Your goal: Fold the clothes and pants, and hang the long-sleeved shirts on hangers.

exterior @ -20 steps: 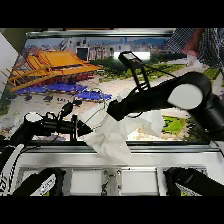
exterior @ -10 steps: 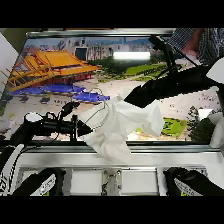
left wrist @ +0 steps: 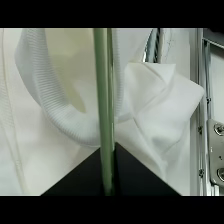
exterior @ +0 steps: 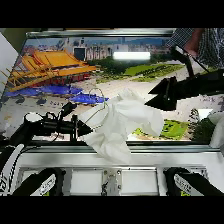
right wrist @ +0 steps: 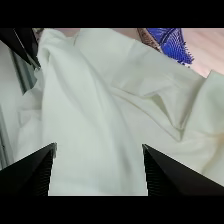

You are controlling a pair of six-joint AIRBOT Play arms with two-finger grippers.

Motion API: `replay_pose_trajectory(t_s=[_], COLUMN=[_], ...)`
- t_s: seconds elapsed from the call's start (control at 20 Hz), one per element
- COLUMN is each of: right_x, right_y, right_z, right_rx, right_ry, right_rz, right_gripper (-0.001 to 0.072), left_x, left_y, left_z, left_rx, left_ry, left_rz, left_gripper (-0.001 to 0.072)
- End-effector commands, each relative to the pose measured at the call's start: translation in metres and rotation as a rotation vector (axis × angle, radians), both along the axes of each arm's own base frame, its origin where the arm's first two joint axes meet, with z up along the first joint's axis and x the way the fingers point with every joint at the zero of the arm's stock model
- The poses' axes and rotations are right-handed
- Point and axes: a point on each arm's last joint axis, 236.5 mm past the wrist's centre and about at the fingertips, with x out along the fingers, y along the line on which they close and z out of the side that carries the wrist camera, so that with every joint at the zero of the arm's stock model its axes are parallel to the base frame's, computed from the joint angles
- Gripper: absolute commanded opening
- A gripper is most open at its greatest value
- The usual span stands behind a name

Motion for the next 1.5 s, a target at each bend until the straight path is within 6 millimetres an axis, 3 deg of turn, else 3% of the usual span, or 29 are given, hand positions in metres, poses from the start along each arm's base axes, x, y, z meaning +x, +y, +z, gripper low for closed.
replay_pose_trajectory(t_s=[0.0,0.1,0.2,0.55,1.0,1.45], right_x=[0.012,0.011,0.008,-0.001,-0.006,-0.01], right_y=[-0.04,-0.055,-0.058,-0.035,0.018,0.035], right_z=[-0.013,-0.026,-0.037,-0.075,-0.082,-0.084], right_rx=[0.155,0.208,0.254,0.355,0.463,0.457], right_ry=[-0.107,-0.102,-0.047,0.062,0.127,0.13], right_rz=[-0.012,0.005,0.048,0.236,0.354,0.384], right_gripper=[0.0592,0.0592,0.0593,0.0593,0.0593,0.0593], left_x=[0.0,0.0,0.0,0.0,0.0,-0.002], left_y=[0.0,0.0,0.0,0.0,0.0,0.0], left_z=[0.0,0.0,0.0,0.0,0.0,0.001], left_rx=[0.0,0.0,0.0,0.0,-0.001,-0.004], left_ry=[0.001,0.002,0.002,0.002,0.002,0.005], left_rz=[0.0,0.0,0.0,0.0,0.0,-0.006], left_gripper=[0.0016,0.0016,0.0016,0.0016,0.0016,0.0016])
